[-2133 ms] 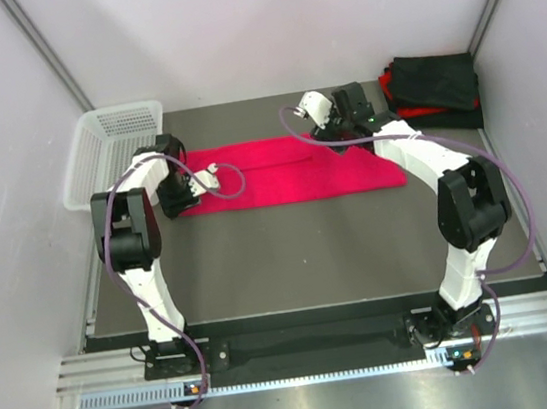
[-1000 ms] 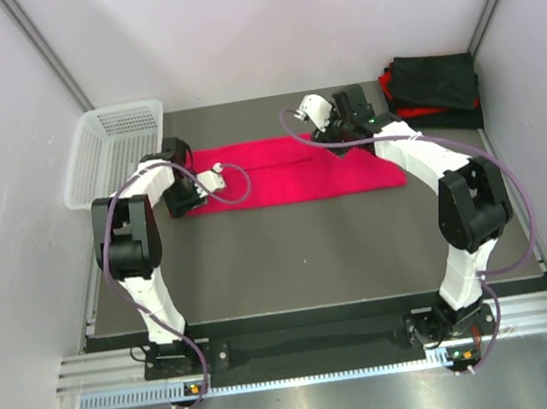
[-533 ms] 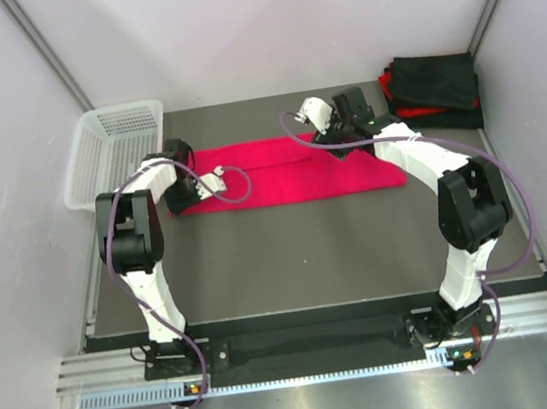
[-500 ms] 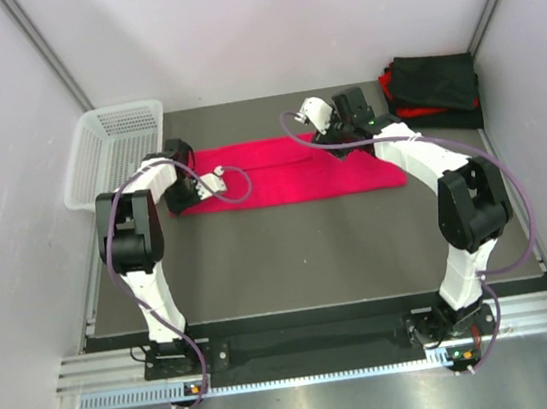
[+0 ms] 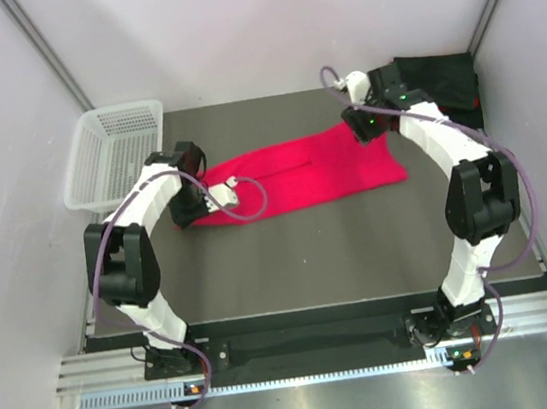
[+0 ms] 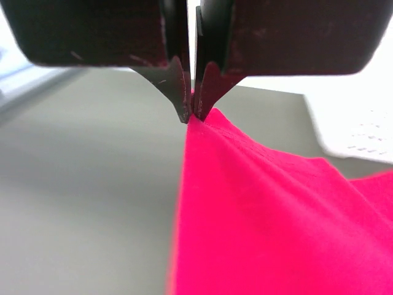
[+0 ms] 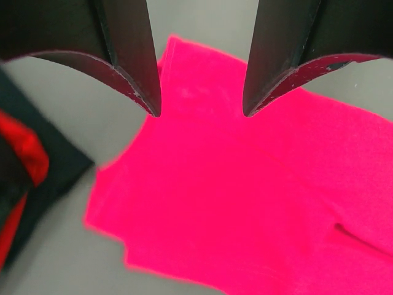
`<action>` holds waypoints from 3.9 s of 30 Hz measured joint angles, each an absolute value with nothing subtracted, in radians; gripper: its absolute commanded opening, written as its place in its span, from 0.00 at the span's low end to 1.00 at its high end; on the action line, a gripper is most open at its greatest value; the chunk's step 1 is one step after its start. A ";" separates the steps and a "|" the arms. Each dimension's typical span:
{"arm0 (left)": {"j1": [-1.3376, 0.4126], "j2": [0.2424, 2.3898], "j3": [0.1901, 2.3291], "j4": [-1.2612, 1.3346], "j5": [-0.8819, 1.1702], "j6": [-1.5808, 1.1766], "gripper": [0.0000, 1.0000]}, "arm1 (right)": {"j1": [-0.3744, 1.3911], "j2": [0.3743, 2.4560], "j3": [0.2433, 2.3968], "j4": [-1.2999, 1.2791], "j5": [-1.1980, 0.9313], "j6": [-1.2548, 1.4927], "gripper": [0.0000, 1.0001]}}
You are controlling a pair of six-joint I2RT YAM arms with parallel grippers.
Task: Fold and stack the t-shirts
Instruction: Fold the tshirt
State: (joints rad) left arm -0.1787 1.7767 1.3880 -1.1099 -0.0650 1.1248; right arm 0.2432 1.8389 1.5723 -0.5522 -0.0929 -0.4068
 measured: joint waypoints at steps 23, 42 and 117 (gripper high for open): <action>-0.478 1.636 1.204 -1.299 0.041 0.912 0.00 | -0.068 1.885 1.414 -0.839 -0.214 -0.159 0.49; -0.503 1.592 1.142 -1.306 0.047 0.862 0.00 | -0.135 2.050 1.567 -0.781 -0.361 -0.093 0.46; -1.145 2.086 1.731 -1.332 0.455 0.625 0.22 | 0.044 2.608 2.403 -0.612 -0.100 -0.164 0.04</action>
